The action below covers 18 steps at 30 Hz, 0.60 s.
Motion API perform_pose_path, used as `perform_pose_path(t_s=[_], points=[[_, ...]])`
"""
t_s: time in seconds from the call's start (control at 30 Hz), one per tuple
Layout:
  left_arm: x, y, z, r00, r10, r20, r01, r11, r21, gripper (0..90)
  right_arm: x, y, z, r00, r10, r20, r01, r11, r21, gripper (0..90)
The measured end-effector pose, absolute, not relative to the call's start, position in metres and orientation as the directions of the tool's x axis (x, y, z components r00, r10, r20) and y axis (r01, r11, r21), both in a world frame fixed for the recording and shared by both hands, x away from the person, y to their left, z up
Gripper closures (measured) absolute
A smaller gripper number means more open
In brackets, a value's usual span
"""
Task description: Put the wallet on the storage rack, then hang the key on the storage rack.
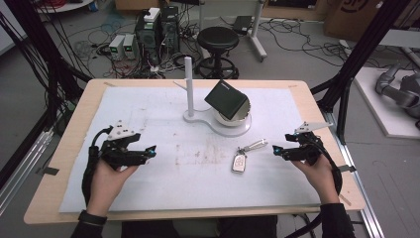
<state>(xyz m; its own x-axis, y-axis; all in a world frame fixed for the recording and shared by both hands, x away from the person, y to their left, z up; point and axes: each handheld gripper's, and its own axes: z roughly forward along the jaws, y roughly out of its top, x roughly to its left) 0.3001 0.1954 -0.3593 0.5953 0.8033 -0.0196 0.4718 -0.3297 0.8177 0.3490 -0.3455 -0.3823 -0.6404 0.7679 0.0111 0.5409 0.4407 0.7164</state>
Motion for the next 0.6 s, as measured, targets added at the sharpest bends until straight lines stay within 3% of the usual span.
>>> perform_pose_path(t_s=[0.27,0.6], points=[[0.299,0.213,-0.358,0.564,0.825,-0.023,0.477,-0.303,0.825,29.4,0.349,-0.344,-0.384,-0.642,0.767,0.010,0.541,0.444,0.714,26.6],[0.300,0.206,-0.360,0.589,0.806,-0.054,0.469,-0.288,0.835,29.4,0.350,-0.343,-0.385,-0.647,0.762,0.015,0.539,0.444,0.716,26.6]])
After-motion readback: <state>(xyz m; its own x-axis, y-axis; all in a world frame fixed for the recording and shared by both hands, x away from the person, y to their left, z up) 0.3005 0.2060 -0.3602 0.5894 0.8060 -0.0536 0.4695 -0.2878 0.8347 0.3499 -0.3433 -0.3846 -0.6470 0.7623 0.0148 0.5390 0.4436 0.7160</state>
